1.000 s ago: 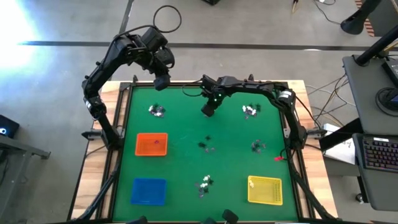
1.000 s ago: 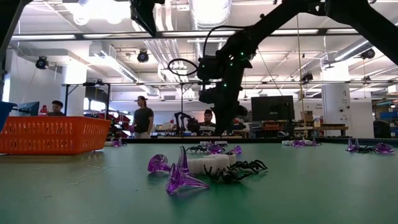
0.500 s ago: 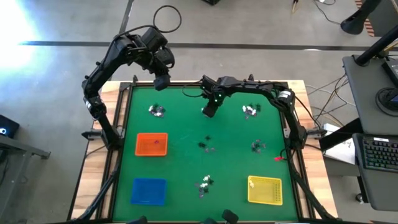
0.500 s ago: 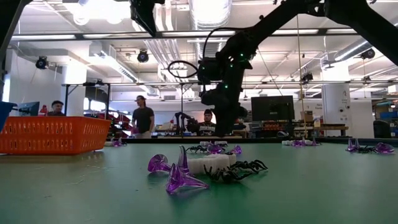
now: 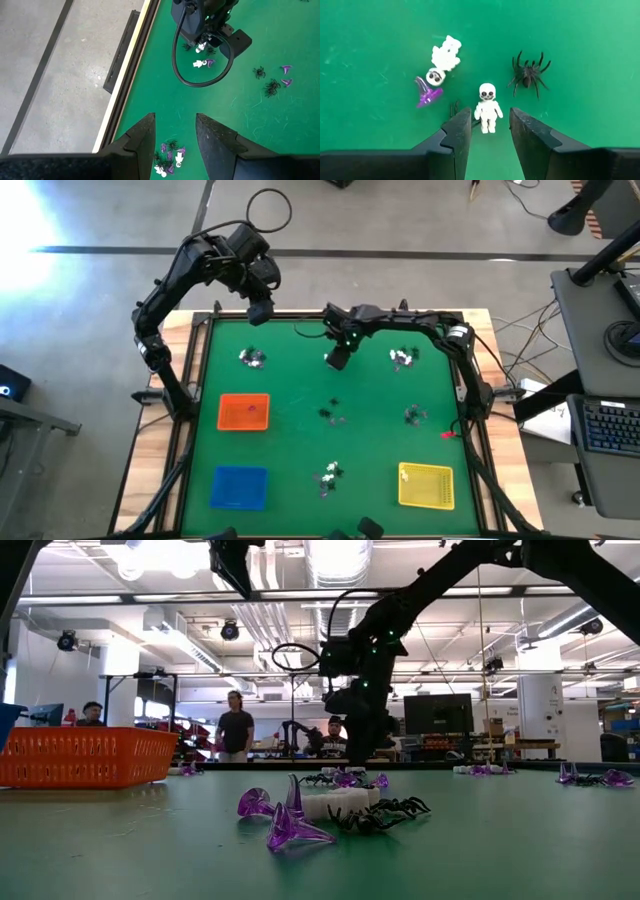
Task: Sort Halloween decoration
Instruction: Put the white skeleton toy into the yellow bin
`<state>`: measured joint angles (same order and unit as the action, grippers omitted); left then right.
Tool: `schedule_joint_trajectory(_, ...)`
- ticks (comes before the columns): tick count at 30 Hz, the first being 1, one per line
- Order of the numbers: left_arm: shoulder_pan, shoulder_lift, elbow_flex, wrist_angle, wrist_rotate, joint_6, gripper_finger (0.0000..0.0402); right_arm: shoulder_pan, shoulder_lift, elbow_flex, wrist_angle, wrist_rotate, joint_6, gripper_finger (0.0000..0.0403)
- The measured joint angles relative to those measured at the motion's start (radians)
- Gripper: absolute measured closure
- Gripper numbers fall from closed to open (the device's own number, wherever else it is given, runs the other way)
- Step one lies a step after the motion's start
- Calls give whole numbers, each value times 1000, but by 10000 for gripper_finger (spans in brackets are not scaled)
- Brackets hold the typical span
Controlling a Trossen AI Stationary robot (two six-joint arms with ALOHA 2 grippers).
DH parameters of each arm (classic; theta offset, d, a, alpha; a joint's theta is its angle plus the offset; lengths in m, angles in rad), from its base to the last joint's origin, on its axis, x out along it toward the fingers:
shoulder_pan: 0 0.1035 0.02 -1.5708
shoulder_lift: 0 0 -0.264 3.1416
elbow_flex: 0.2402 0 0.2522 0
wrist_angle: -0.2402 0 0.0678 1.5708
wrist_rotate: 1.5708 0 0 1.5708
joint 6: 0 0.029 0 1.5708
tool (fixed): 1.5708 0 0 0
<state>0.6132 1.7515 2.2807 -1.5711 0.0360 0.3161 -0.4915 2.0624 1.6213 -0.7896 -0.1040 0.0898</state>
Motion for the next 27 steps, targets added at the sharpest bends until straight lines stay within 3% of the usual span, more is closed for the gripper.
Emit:
schedule_joint_trajectory(11, 0, 0, 0, 0, 0, -1, 279, 0, 0, -28, 90, 1, 23, 273)
schedule_joint_trajectory(23, 0, 1, 0, 0, 3, -7, 279, 2, 61, -27, 53, 28, 31, 273)
schedule_joint_trajectory(27, 0, 1, 0, 0, 3, -7, 279, -2, 58, -28, 55, 29, 49, 302)
